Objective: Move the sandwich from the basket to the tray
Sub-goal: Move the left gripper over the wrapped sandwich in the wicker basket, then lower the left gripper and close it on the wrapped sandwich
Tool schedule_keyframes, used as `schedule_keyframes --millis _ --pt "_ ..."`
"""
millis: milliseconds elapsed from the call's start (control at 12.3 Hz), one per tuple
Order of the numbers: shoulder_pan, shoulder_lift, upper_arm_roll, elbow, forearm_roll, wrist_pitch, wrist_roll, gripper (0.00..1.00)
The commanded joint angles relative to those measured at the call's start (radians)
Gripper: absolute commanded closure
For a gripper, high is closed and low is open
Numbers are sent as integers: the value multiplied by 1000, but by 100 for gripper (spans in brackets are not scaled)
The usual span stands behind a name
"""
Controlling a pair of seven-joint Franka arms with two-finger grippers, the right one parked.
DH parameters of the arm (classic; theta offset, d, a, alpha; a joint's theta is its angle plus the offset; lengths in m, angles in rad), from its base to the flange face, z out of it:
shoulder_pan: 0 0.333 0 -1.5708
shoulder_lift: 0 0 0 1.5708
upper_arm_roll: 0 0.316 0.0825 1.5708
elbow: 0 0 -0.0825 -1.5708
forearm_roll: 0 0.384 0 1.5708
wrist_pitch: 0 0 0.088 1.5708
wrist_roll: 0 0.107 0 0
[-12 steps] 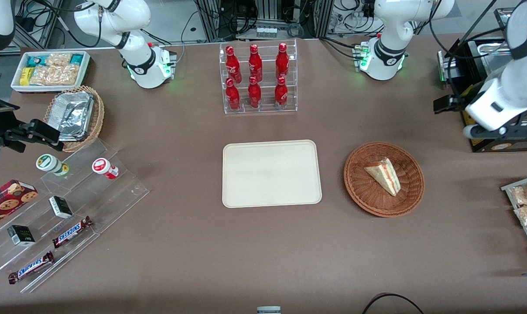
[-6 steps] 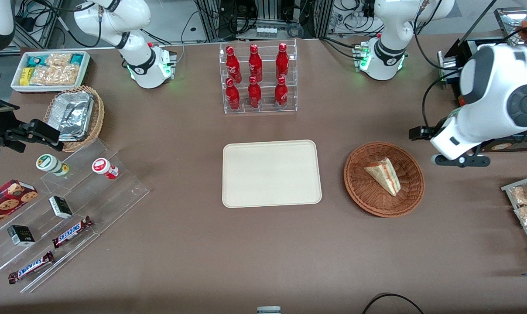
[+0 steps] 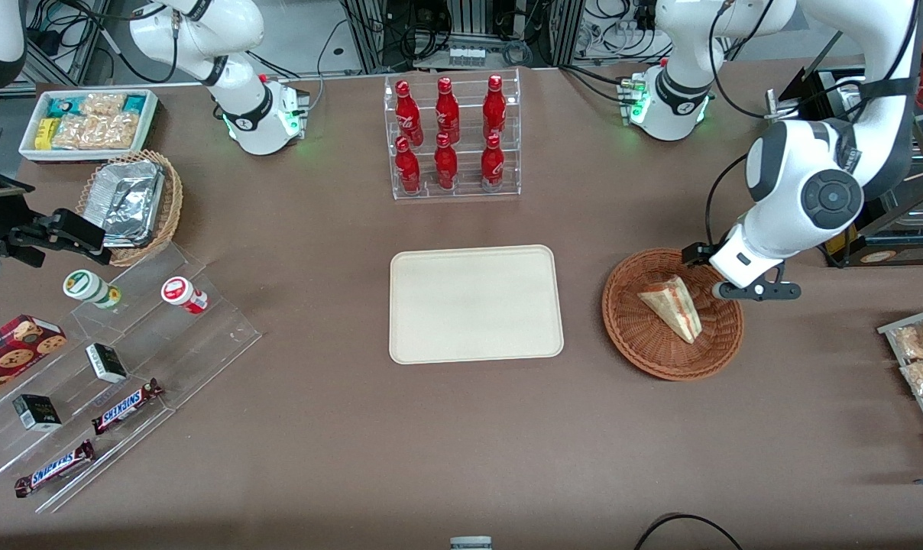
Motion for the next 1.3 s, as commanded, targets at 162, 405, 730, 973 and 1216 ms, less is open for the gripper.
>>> schedule_keyframes --millis 162,405,730,973,1216 --pt "-58 -28 1 -32 -3 61 -370 0" --pt "-92 9 1 -32 -3 122 -709 0" --pt "-92 26 1 -58 -6 193 -853 0" --pt "-86 49 1 -80 -12 254 -890 0" --pt "-83 98 1 -78 -16 309 -892 0"
